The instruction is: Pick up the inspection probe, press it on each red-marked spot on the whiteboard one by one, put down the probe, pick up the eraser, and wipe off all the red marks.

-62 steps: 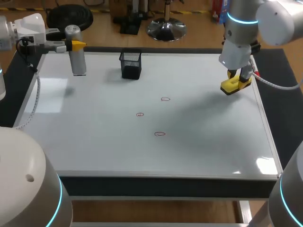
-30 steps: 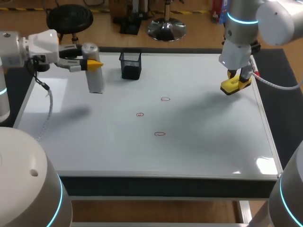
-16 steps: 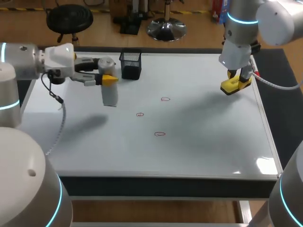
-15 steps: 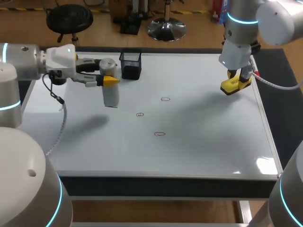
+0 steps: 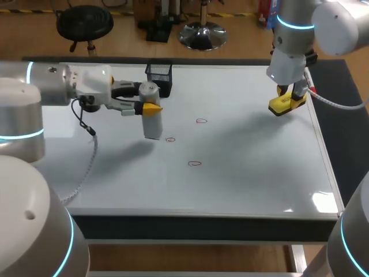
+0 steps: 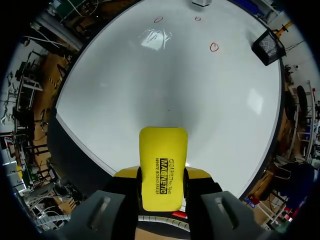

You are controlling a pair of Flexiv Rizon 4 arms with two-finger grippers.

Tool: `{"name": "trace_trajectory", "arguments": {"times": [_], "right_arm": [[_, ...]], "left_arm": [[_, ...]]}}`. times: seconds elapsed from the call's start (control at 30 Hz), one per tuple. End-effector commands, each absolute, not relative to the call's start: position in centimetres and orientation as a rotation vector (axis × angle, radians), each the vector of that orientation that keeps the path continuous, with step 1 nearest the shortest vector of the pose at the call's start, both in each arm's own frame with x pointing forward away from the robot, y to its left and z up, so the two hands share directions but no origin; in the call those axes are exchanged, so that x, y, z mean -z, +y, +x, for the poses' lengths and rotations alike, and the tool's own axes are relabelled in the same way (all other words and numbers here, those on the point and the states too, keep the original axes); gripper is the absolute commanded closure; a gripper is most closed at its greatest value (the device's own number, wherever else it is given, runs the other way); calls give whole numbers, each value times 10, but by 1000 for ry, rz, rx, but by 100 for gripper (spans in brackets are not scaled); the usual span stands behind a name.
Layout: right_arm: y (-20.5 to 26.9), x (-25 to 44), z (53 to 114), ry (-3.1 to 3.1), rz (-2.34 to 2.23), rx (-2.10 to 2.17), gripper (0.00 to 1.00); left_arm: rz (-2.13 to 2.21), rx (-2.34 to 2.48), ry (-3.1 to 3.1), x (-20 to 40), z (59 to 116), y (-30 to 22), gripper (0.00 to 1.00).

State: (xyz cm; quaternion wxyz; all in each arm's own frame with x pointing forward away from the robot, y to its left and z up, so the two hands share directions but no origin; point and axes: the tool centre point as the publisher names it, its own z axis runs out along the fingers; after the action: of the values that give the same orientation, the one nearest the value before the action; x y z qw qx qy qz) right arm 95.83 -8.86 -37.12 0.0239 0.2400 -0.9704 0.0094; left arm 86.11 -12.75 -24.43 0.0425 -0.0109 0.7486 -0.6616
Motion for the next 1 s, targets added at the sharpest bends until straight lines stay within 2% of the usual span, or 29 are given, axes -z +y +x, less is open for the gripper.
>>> {"name": "trace_trajectory", "arguments": {"times": [0.03,1.0], "right_arm": [[-89,370,959,-3001,745,-33,100],[-89,370,959,-3001,745,-33,100]], "left_arm": [[-17,2037,2296,253,865,-144,100],[15,2051,2313,271,872,-170,100]]}}
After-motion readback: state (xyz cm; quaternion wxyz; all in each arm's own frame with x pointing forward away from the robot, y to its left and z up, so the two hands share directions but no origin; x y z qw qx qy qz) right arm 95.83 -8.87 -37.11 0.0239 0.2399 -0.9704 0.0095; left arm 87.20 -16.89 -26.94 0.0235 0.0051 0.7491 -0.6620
